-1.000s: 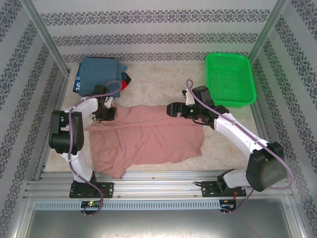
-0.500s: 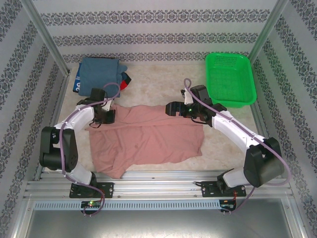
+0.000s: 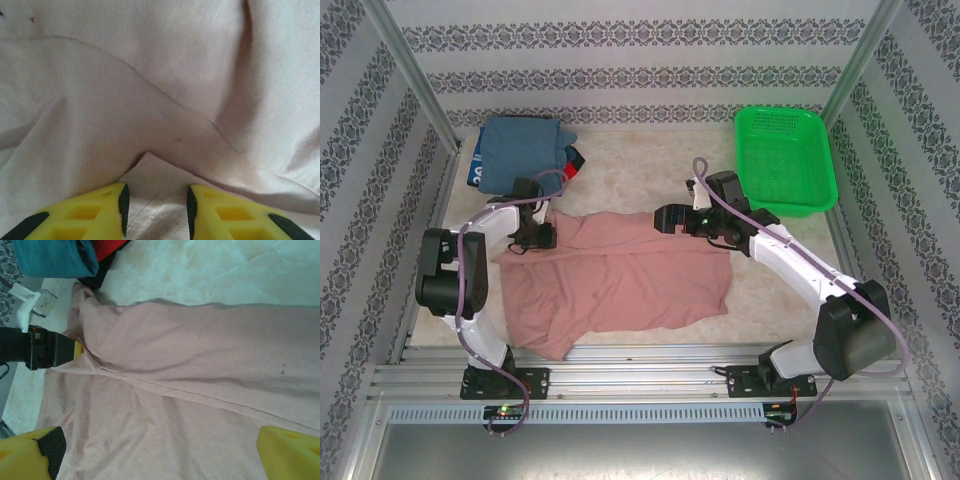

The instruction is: Fold and stack the t-shirts

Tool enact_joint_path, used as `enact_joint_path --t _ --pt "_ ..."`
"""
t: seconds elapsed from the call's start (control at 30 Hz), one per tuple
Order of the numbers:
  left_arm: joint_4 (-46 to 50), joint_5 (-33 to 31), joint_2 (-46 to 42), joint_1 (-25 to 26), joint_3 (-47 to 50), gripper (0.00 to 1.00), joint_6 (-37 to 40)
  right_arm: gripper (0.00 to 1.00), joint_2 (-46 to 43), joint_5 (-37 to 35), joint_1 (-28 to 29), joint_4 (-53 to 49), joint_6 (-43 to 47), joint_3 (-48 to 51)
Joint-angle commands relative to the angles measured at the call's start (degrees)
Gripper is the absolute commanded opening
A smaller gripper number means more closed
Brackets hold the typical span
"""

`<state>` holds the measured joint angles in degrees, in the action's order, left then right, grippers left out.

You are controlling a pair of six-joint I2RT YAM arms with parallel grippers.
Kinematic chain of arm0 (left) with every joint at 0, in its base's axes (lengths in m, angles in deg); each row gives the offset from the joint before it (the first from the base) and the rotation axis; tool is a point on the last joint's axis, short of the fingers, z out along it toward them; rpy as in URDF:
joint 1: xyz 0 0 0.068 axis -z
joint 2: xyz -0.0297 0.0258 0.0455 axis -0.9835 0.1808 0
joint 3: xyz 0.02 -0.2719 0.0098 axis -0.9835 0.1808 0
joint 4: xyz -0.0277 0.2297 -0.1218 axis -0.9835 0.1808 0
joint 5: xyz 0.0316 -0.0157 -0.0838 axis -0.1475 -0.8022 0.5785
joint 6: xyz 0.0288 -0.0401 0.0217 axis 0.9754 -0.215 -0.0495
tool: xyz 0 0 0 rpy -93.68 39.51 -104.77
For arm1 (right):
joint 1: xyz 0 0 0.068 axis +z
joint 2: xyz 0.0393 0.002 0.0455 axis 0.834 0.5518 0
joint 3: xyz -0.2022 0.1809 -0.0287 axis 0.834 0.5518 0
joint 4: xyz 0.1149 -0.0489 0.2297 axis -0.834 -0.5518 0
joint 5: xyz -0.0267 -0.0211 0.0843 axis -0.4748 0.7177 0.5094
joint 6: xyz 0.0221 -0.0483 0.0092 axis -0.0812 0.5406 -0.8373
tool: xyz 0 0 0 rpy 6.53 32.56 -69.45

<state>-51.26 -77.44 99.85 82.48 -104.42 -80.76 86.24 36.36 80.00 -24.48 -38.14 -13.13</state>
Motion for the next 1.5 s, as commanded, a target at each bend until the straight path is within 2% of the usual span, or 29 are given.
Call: enact_joint_path --t 0.0,0.37,0.57,0.8,0.97,1.47 --pt "-2.8 -0.92 0.19 -0.43 -1.12 0.37 -0.33 0.98 -1.74 -0.26 -0.13 -0.27 0.75 0.4" --pt "-3.51 -1.46 1.38 -0.34 -0.74 0.35 -0.16 0.98 -0.15 1.14 -0.16 0.59 0.0 0.23" --pt "-3.26 -0.53 1.65 -0.26 -0.38 0.26 0.69 0.98 0.1 1.25 -0.19 0.94 -0.12 0.2" --pt "-2.99 0.06 -0.01 -0.26 0.13 0.07 0.28 0.98 0.22 0.97 -0.17 1.21 -0.26 0.09" --pt "-3.0 0.66 -3.19 -0.09 1.55 0.0 -0.26 0.98 -0.02 0.53 -0.13 1.09 -0.22 0.16" --pt "-2.86 2.17 -15.51 2.75 11.48 0.0 -6.15 0.98 1.78 0.18 -0.21 1.05 -0.2 -0.93"
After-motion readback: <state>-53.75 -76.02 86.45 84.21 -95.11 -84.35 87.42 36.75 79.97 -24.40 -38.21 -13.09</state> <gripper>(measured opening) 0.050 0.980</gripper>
